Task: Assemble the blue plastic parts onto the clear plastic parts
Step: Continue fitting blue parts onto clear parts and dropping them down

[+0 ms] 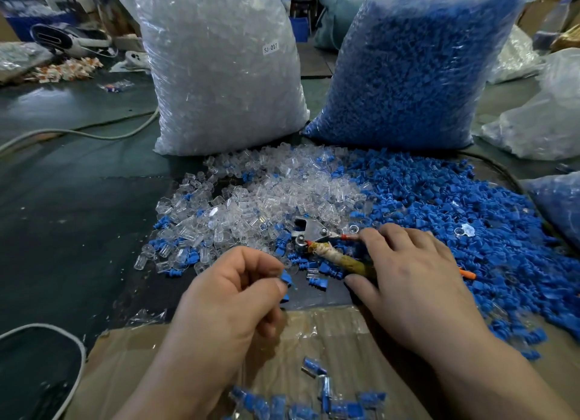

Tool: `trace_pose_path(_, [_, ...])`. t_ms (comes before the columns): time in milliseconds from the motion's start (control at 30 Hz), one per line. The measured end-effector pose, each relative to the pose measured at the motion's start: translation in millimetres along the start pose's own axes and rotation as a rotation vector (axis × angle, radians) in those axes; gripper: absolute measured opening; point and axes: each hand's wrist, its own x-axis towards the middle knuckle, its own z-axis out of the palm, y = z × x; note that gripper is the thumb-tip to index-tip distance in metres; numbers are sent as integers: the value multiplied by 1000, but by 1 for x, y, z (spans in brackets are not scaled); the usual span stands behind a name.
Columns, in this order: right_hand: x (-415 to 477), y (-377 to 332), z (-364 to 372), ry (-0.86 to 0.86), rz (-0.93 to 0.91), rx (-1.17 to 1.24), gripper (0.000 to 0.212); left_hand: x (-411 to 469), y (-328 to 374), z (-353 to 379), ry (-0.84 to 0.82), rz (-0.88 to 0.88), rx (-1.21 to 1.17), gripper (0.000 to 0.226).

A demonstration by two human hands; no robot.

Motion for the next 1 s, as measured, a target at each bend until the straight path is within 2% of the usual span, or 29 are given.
trace_pose_path(167, [7, 2, 0, 25, -25, -20, 62, 4, -6, -4, 9, -35, -93, 29])
trace_pose_path(300, [9, -2, 1, 11, -67, -9, 56, 5, -6, -6, -21, -101, -255, 18])
trace_pose_path(367, [9, -4, 0, 19, -72, 0, 56, 4, -4, -7, -6, -118, -269, 22])
trace_pose_path(467, [9, -4, -4, 49, -47, 42, 52, 3, 0, -3, 35, -102, -256, 12])
trace_pose_path(567, [4, -4, -9, 124, -63, 179, 49, 2, 2, -2, 82, -65, -241, 29])
trace_pose_path(667, [-4, -5, -15, 230, -127, 333, 43, 0, 7, -1, 125, -42, -253, 31])
trace_pose_path(733, [-10, -5, -17, 210, -189, 348, 40, 0, 7, -1, 152, -12, -241, 31])
trace_pose_path(833, [-15, -2, -14, 114, -277, 311, 46, -1, 5, -2, 138, 45, -194, 32])
trace_pose_path(1000, [-16, -4, -15, 95, -321, 331, 50, -1, 4, -2, 131, 112, -115, 37])
